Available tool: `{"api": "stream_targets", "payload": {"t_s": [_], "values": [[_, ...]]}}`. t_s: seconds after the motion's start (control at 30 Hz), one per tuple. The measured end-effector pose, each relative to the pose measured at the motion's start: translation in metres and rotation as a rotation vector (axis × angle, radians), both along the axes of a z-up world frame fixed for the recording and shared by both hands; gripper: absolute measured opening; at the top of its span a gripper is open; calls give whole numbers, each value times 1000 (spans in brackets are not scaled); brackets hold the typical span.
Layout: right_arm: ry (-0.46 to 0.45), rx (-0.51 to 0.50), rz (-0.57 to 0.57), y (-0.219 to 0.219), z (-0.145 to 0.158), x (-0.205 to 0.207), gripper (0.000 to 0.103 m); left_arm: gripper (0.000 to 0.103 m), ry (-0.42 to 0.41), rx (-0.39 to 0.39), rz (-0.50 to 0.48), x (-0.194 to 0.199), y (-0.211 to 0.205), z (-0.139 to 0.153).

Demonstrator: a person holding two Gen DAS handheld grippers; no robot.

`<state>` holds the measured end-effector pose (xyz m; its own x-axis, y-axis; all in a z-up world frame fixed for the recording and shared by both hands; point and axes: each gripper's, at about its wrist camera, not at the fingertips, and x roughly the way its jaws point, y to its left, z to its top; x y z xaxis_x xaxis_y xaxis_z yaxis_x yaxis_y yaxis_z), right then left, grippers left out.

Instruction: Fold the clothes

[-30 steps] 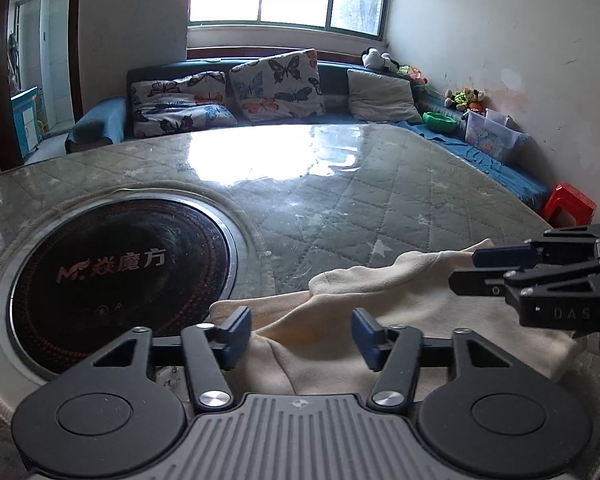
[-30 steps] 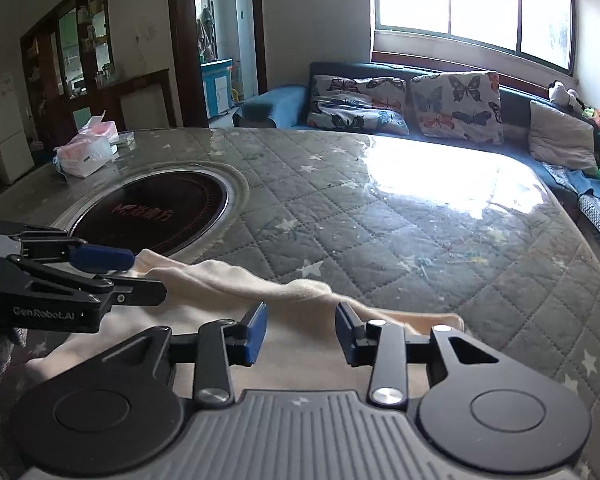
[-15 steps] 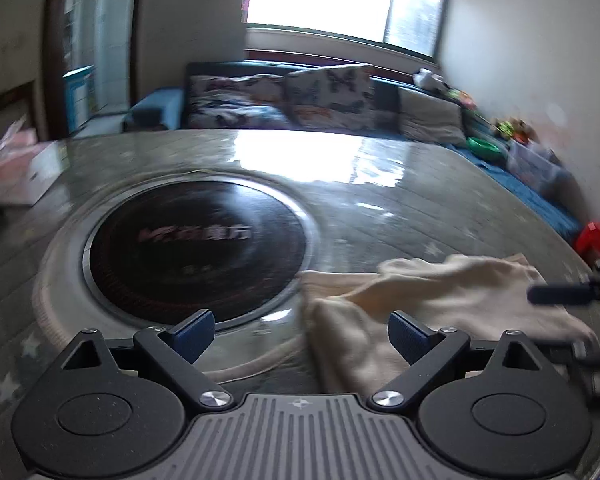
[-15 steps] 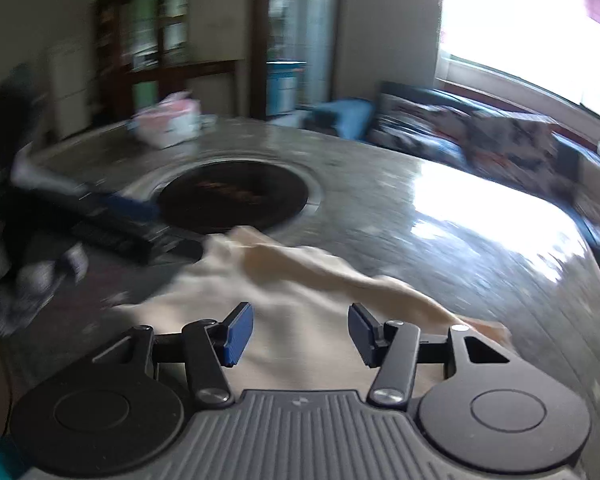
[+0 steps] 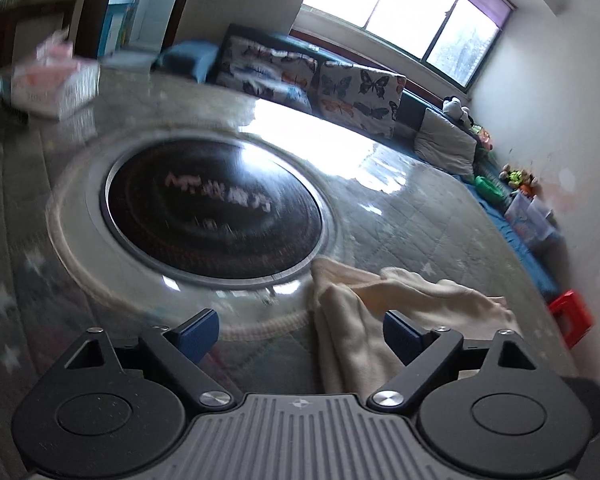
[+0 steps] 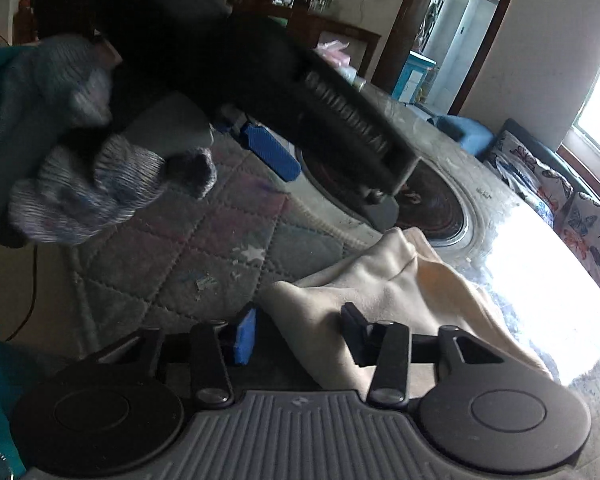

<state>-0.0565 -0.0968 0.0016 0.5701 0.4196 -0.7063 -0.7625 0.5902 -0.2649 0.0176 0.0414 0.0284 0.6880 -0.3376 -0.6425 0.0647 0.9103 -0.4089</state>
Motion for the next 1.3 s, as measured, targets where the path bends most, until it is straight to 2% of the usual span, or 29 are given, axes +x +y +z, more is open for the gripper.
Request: {"api": "stream_targets", "payload": {"t_s": [0.1, 0.13, 0.33, 0.5, 0.53, 0.57, 0.63, 0.67, 0.7, 0.77, 0.87, 1.0, 1.2, 1.3], "values": [[5, 52, -33, -8, 9, 2, 22, 89, 41, -59, 13, 2, 2, -5], [6, 69, -44, -11, 12, 3, 20, 89, 56, -82, 20, 4, 2, -6], [14, 167, -106, -28, 30, 6, 18, 89, 142, -238, 30, 14, -1, -14], [15, 209, -121, -37, 39, 3, 18, 87, 194, -298, 38, 21, -12, -18], [16, 216, -121, -38, 40, 2, 18, 84, 204, -315, 38, 23, -13, -19], [18, 222, -121, -39, 41, 2, 18, 76, 216, -333, 39, 24, -15, -20], [26, 228, -116, -41, 41, 0, 18, 57, 248, -362, 47, 29, -15, -25], [30, 231, -114, -42, 41, 0, 18, 41, 264, -377, 52, 30, -15, -28], [34, 235, -111, -43, 40, -1, 18, 31, 282, -395, 56, 32, -15, -32], [44, 244, -113, -46, 40, -2, 18, 23, 304, -422, 63, 34, -13, -38], [60, 264, -126, -53, 39, -3, 23, 20, 299, -409, 60, 35, -11, -39], [62, 317, -219, -83, 44, 0, 26, 20, 283, -373, 50, 37, -12, -35], [16, 349, -550, -159, 41, 17, 29, 20, 260, -330, 31, 36, -16, -32], [27, 388, -703, -201, 31, 30, 29, 20, 253, -306, 26, 38, -18, -31]]}}
